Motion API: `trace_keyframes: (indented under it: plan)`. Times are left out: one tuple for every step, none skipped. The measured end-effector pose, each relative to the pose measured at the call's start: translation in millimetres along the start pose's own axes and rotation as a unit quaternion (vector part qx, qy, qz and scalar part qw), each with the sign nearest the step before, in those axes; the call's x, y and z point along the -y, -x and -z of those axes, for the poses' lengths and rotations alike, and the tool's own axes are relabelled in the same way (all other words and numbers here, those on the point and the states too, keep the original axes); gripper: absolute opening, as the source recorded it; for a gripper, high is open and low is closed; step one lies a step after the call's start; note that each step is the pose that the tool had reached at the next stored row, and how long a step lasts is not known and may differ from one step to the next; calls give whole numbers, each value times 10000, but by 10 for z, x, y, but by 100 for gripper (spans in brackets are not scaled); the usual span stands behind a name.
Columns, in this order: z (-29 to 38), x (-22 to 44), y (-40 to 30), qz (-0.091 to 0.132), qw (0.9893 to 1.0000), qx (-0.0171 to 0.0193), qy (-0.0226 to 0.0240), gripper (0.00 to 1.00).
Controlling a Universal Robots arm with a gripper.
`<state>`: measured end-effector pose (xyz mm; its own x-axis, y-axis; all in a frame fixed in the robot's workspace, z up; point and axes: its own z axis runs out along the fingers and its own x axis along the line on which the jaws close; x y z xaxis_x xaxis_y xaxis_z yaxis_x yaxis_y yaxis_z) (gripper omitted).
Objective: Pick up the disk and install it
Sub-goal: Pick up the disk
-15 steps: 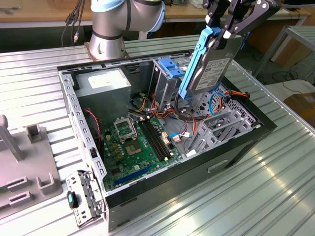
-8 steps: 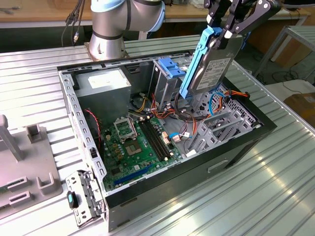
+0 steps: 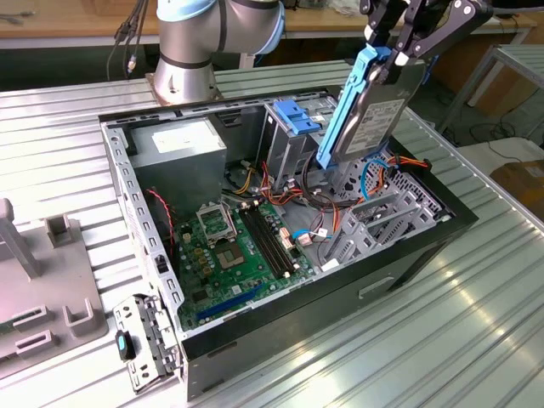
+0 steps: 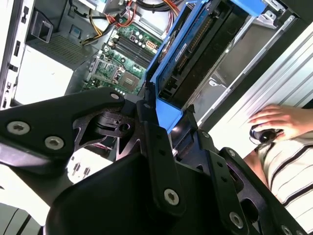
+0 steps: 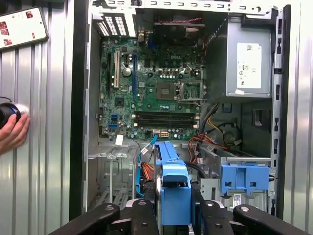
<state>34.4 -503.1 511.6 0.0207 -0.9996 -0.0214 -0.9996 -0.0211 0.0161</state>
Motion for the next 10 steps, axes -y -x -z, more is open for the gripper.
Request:
trace_keyframes:
  plan:
    - [1, 20, 0, 0, 10000, 0, 0, 36]
    - [1, 36, -1, 0, 10000, 0, 0, 36]
    - [1, 56, -1, 0, 10000, 0, 0, 36]
    - [2, 72, -1, 0, 10000, -1, 0, 36]
    - [2, 89, -2, 1, 10000, 0, 0, 36]
    - [2, 103, -2, 0, 10000, 0, 0, 36]
    - [2, 116, -2, 1, 10000, 0, 0, 36]
    - [3, 156, -3, 0, 10000, 0, 0, 36]
    - [3, 192, -4, 0, 10000, 0, 0, 36]
    - [4, 218, -4, 0, 10000, 0, 0, 36]
